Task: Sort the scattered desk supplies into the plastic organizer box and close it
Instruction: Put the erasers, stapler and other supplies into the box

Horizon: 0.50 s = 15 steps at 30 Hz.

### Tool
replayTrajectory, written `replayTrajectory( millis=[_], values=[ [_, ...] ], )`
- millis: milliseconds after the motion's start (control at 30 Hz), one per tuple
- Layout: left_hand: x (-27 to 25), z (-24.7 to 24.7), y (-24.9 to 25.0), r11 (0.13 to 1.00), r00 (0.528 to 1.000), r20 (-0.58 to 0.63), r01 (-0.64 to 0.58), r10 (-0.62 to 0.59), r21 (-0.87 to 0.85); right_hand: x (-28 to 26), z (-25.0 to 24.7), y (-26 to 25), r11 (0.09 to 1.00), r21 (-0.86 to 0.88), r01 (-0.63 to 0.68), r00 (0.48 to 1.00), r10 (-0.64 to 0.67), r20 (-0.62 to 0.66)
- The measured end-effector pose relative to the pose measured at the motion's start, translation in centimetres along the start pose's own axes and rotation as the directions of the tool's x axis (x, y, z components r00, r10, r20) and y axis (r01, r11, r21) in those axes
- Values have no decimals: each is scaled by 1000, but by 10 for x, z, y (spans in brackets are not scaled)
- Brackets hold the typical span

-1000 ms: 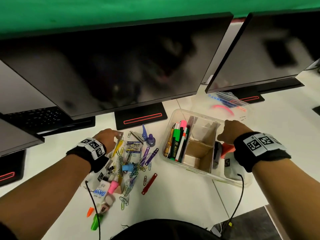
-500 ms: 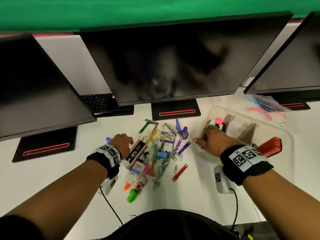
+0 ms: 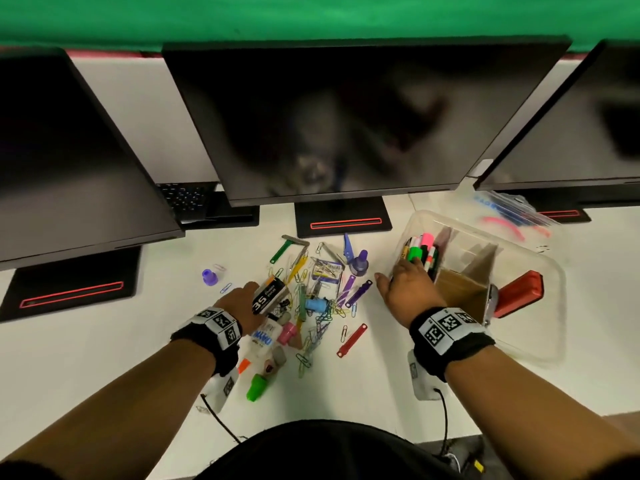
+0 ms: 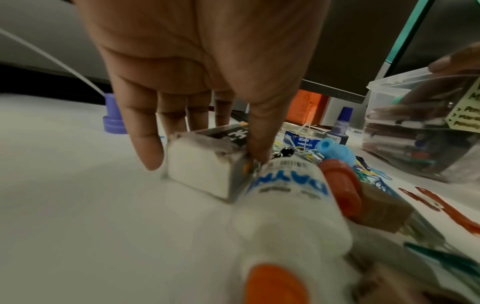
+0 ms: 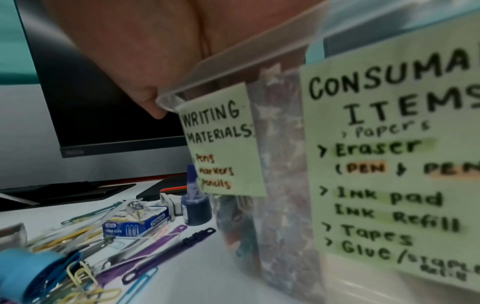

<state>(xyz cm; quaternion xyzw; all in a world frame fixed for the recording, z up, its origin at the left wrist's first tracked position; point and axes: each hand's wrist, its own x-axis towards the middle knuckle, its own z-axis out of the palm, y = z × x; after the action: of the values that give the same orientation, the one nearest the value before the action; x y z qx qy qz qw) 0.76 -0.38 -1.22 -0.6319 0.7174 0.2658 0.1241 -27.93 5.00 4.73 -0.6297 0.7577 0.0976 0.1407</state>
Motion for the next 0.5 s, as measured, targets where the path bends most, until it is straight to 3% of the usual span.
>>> replayTrajectory(
  millis=[167, 333, 433, 500],
  values=[
    [-6, -16, 8, 996, 996, -61, -64, 61, -56, -3, 0, 1, 998, 66, -17, 999, 19, -34],
    [-19, -61, 47, 949, 934, -174, -316, 310, -3, -5, -9, 3, 960, 276, -54, 994, 78, -80],
    [-29, -79, 75, 892, 873, -180, -446, 452, 77, -12, -24, 3, 923, 385, 26, 985, 42, -167],
    [-35, -85, 91, 857, 841, -167, -498, 514, 131, -20, -39, -1, 917, 365, 160, 973, -84, -214]
  ],
)
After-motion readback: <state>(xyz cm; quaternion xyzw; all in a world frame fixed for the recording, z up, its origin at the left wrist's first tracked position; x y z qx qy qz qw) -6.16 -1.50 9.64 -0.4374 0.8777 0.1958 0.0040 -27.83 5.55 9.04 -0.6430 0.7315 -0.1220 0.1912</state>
